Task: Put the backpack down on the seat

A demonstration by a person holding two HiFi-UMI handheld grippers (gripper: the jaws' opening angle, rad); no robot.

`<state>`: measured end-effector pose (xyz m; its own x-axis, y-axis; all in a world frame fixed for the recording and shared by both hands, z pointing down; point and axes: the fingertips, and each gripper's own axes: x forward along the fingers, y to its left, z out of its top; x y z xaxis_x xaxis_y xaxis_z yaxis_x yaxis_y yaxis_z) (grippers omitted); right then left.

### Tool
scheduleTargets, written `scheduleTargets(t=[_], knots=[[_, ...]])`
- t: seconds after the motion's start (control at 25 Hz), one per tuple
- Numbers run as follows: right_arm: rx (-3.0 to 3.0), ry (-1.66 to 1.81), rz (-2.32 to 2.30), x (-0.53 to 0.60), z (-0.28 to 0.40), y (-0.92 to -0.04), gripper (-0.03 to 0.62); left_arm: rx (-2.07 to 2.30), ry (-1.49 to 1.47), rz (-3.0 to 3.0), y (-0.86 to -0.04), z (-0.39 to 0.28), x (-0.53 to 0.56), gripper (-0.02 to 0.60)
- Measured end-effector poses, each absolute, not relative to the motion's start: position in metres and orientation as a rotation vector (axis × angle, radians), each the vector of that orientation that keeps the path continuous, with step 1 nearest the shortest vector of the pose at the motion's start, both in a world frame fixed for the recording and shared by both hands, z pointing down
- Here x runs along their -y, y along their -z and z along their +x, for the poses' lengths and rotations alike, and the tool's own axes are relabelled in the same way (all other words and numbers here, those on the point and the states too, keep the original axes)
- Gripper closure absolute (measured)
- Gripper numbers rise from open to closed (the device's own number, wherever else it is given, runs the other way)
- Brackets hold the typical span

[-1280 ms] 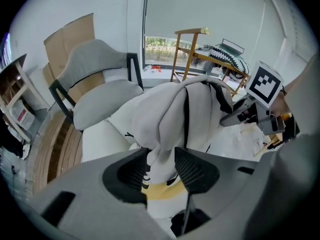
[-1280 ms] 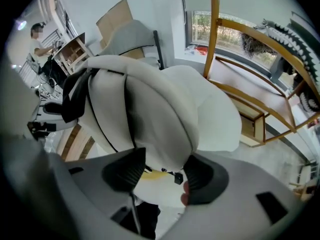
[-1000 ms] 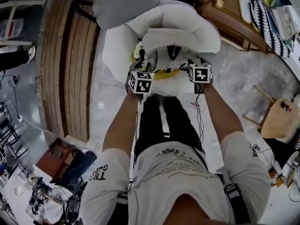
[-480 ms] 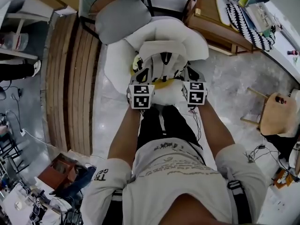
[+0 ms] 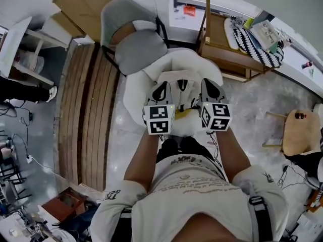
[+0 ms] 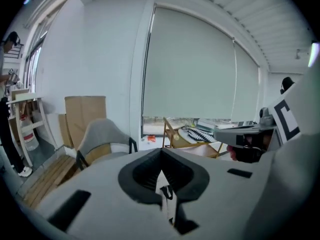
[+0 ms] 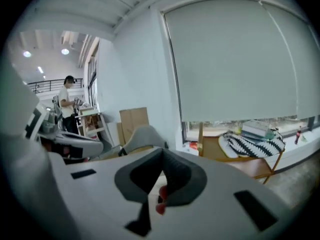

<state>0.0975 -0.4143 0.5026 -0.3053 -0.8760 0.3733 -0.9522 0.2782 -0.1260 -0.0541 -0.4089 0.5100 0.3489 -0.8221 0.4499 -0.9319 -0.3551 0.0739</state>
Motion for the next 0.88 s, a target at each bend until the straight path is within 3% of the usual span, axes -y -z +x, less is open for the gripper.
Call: scheduleTargets(t=[0.48,0.88], knots=[[2.494,-0.233,1.817,0.424,0.083,-0.361,0.566,1.751,-0.366,2.429,-0.359,-0.068,0.423,0.561],[2.492,-0.217,1.870,0.436,0.098,-0.345,0.566,1.789,-0.373,2.471,-0.340,-0.058,0.436,0.561]])
